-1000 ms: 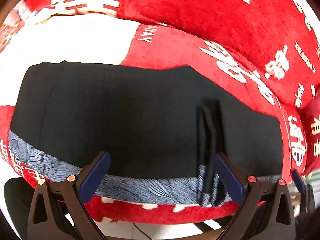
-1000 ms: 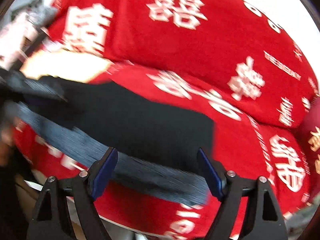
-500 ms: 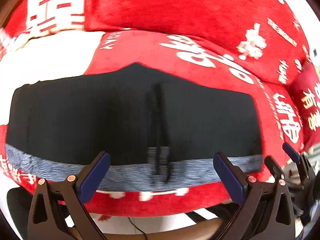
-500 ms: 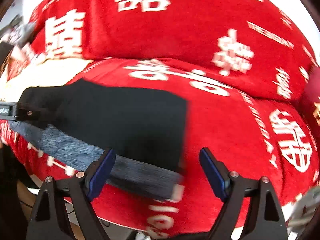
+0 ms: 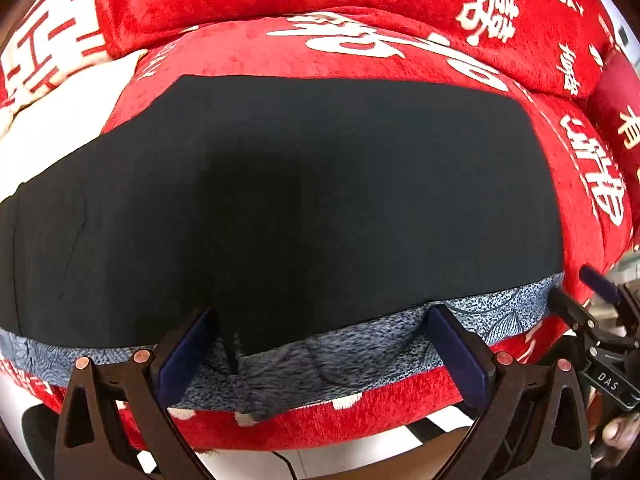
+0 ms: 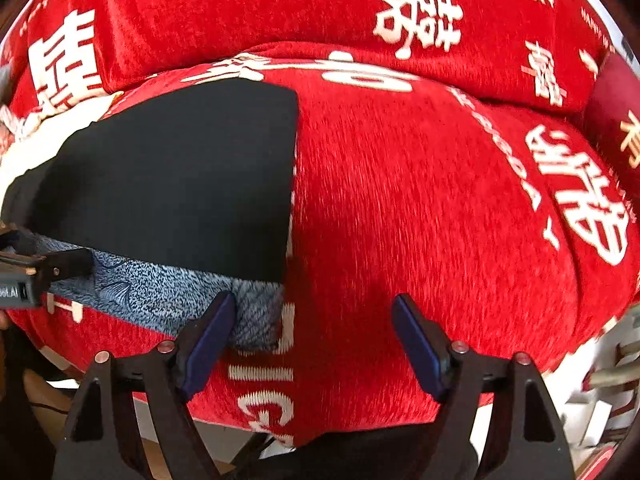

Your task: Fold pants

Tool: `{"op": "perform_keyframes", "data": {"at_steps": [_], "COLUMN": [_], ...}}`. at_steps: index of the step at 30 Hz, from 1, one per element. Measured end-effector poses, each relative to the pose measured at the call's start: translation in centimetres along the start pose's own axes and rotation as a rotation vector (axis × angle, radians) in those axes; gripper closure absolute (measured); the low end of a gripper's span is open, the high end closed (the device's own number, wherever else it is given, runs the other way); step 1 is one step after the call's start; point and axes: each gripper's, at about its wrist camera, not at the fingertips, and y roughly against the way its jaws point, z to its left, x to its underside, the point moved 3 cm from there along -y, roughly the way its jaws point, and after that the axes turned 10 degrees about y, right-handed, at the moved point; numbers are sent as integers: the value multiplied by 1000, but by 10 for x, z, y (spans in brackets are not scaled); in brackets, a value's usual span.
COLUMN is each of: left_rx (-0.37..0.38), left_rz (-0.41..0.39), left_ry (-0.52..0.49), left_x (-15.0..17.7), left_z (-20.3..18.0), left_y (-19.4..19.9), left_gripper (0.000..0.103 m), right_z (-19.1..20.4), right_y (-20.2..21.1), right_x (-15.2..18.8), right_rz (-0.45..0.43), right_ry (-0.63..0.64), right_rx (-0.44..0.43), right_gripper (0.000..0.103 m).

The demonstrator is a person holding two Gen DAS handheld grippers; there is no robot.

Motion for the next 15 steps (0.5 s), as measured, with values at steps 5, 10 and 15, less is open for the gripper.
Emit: {"op": "perform_keyframes", "data": {"at_steps": [5,10,15], "left_rx": [-21,-166,-86], "left_rz": [-76,-61,-30], "left_ry": [1,-127,-49], "left_x": [-6,2,-3], "left_z": [-10,-21,-11], "left_y": [23,-1,-7], "left_gripper": [0,0,0], "right_z": [4,14,17], "right_y": [24,1,46], "right_x": [-4,-4,-28], "right_rz": [-99,11,-202], "right_ry": [-1,67,33], "right_rx": [-18,57,-105], "right_gripper": [20,20,20]}}
